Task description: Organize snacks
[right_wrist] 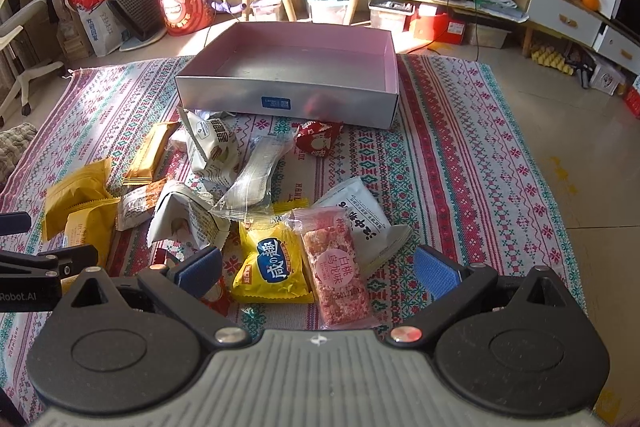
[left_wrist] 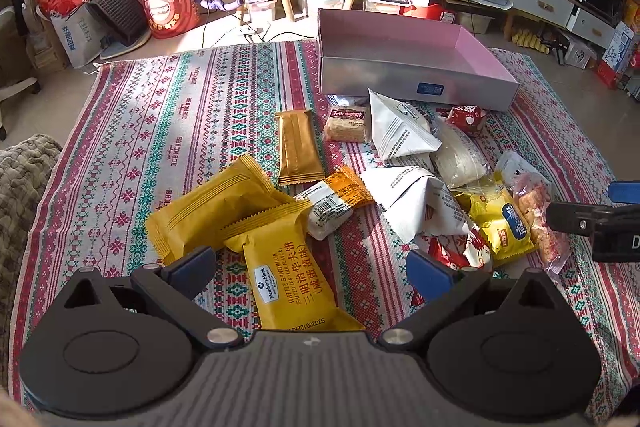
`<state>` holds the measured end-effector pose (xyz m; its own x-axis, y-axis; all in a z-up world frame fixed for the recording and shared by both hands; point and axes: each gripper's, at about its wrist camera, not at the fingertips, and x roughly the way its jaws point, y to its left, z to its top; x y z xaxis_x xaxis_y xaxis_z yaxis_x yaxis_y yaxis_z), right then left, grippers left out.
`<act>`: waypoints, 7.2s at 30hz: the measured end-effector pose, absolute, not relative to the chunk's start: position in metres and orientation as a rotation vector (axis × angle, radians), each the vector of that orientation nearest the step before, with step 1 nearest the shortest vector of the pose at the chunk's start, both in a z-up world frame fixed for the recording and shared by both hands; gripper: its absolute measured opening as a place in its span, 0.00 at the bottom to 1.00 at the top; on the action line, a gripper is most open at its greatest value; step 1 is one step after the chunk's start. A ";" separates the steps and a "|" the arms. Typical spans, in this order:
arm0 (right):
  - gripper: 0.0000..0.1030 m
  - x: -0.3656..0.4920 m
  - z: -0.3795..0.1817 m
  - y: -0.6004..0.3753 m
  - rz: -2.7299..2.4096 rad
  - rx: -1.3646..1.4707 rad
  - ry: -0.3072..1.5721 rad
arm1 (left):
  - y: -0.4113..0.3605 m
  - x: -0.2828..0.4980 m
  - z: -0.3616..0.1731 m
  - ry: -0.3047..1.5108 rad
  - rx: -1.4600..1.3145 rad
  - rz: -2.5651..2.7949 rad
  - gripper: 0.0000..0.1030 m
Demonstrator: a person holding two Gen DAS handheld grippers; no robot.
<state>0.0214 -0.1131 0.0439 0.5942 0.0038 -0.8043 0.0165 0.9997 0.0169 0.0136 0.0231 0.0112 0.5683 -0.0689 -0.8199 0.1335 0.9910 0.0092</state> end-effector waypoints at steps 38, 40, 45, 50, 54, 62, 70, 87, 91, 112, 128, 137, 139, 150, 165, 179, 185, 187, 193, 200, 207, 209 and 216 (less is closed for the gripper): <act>0.45 0.052 0.004 -0.124 0.057 0.114 1.104 | 0.065 0.046 -0.035 1.162 -0.168 -0.146 0.54; 0.41 0.052 0.006 -0.125 0.067 0.117 1.115 | 0.067 0.046 -0.034 1.161 -0.180 -0.147 0.53; 0.38 0.050 0.006 -0.127 0.063 0.108 1.130 | 0.070 0.045 -0.031 1.151 -0.204 -0.146 0.48; 0.31 0.051 -0.001 -0.123 0.065 0.089 1.141 | 0.066 0.044 -0.031 1.144 -0.191 -0.148 0.47; 0.28 0.048 0.002 -0.121 0.073 0.080 1.113 | 0.067 0.041 -0.028 1.134 -0.194 -0.155 0.47; 0.28 0.041 0.019 -0.125 0.086 0.115 1.055 | 0.070 0.035 -0.014 1.099 -0.211 -0.191 0.46; 0.28 0.045 0.040 -0.129 0.096 0.158 0.997 | 0.067 0.042 0.009 1.037 -0.237 -0.204 0.46; 0.28 0.115 0.076 -0.137 0.084 0.281 0.895 | 0.026 0.123 0.041 0.937 -0.264 -0.260 0.46; 0.28 0.144 0.073 -0.150 0.057 0.297 0.887 | 0.022 0.158 0.041 0.915 -0.273 -0.254 0.46; 0.28 0.221 0.031 -0.174 0.046 0.346 0.877 | -0.041 0.259 -0.004 0.908 -0.154 -0.247 0.46; 0.63 0.211 0.040 -0.176 0.014 0.382 0.859 | -0.041 0.242 0.012 0.848 -0.065 -0.242 0.85; 0.77 0.193 0.056 -0.159 0.027 0.312 0.856 | -0.021 0.209 0.024 0.830 -0.069 -0.248 0.92; 0.79 0.188 0.059 -0.155 0.034 0.299 0.855 | -0.016 0.202 0.027 0.826 -0.068 -0.248 0.92; 0.90 0.153 0.067 -0.136 0.064 0.245 0.860 | 0.011 0.164 0.036 0.833 -0.039 -0.244 0.99; 0.95 0.098 0.060 -0.119 0.085 0.176 0.873 | 0.041 0.101 0.032 0.873 -0.041 -0.243 1.00; 0.97 0.063 0.040 -0.098 0.154 0.071 0.839 | 0.082 0.063 0.005 0.875 -0.048 -0.211 1.00; 0.98 0.051 0.036 -0.091 0.188 0.038 0.812 | 0.103 0.050 -0.010 0.865 -0.069 -0.204 1.00; 0.98 0.046 0.033 -0.088 0.202 0.023 0.799 | 0.109 0.047 -0.017 0.859 -0.070 -0.201 1.00; 0.98 0.038 0.022 -0.077 0.254 -0.039 0.811 | 0.116 0.046 -0.033 0.831 0.000 -0.213 1.00; 0.95 0.041 0.016 -0.074 0.231 -0.047 0.824 | 0.117 0.064 -0.043 0.789 0.122 -0.276 1.00; 0.73 0.055 0.003 -0.090 0.135 0.071 0.923 | 0.119 0.086 -0.052 0.878 0.073 -0.307 0.94; 0.72 0.057 -0.001 -0.094 0.127 0.104 0.948 | 0.116 0.089 -0.054 0.898 0.078 -0.303 0.86; 0.59 0.059 -0.010 -0.084 0.116 0.043 0.978 | 0.110 0.089 -0.050 0.917 0.089 -0.293 0.77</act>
<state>0.0590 -0.0837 -0.0100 0.5531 0.1178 -0.8247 -0.0790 0.9929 0.0888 0.0893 0.1098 -0.0498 0.5715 -0.2123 -0.7927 0.2873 0.9566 -0.0490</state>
